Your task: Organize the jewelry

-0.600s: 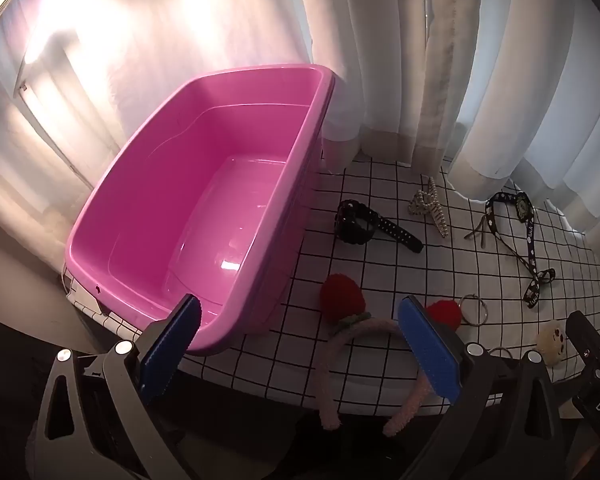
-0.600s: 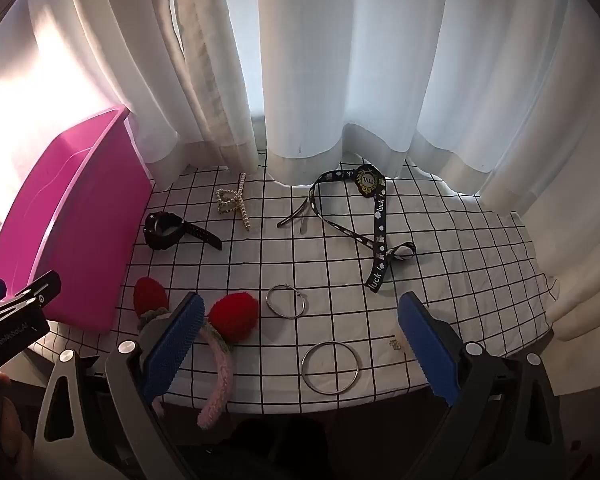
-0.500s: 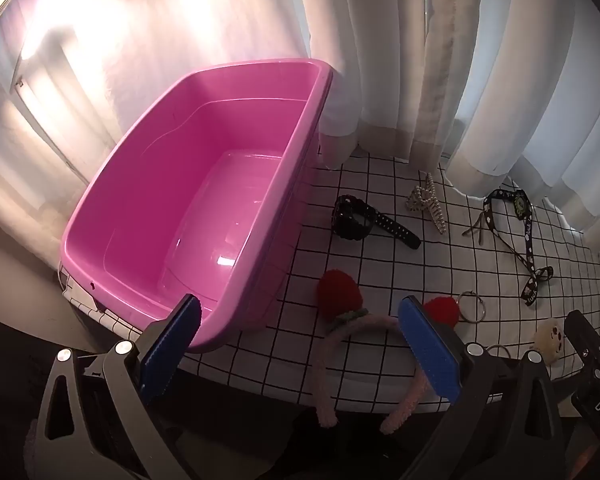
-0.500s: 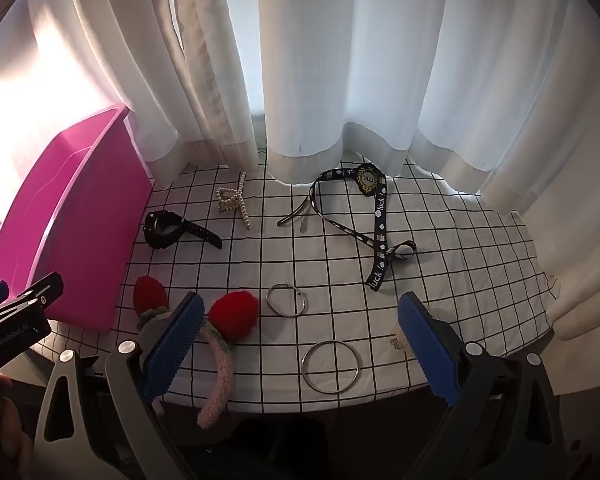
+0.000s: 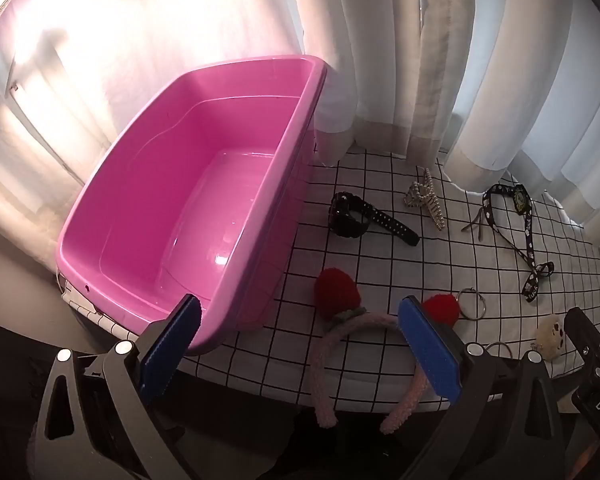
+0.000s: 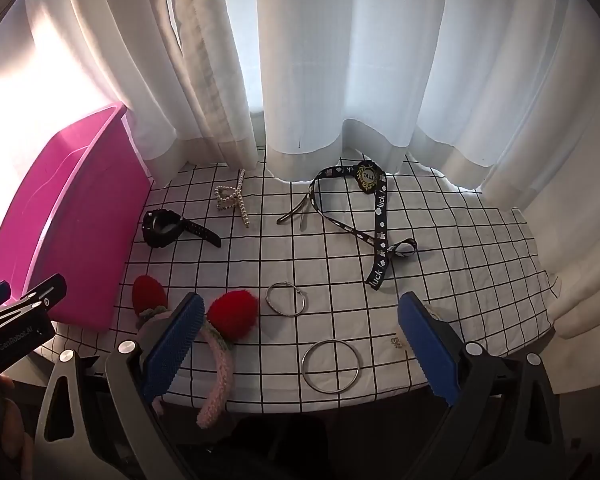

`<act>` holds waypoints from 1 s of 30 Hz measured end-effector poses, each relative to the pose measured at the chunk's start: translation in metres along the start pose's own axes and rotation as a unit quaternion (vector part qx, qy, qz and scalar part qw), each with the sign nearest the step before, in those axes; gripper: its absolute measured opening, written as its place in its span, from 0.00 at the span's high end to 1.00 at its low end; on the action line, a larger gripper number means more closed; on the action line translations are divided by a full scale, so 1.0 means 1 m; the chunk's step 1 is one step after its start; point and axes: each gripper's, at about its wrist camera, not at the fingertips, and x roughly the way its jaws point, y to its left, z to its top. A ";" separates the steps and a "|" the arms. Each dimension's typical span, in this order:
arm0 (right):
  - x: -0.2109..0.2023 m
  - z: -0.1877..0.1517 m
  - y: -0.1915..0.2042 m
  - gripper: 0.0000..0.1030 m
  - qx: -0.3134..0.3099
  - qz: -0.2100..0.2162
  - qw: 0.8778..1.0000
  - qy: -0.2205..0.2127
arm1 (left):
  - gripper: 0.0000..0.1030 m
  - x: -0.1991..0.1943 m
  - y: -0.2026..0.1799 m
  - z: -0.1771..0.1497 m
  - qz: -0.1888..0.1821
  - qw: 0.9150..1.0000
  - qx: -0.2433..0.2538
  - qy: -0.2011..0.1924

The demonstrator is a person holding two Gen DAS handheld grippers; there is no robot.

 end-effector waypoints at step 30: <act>0.001 0.000 0.001 0.10 0.000 0.001 1.000 0.002 | 0.06 0.002 0.003 0.002 -0.001 1.000 0.000 0.002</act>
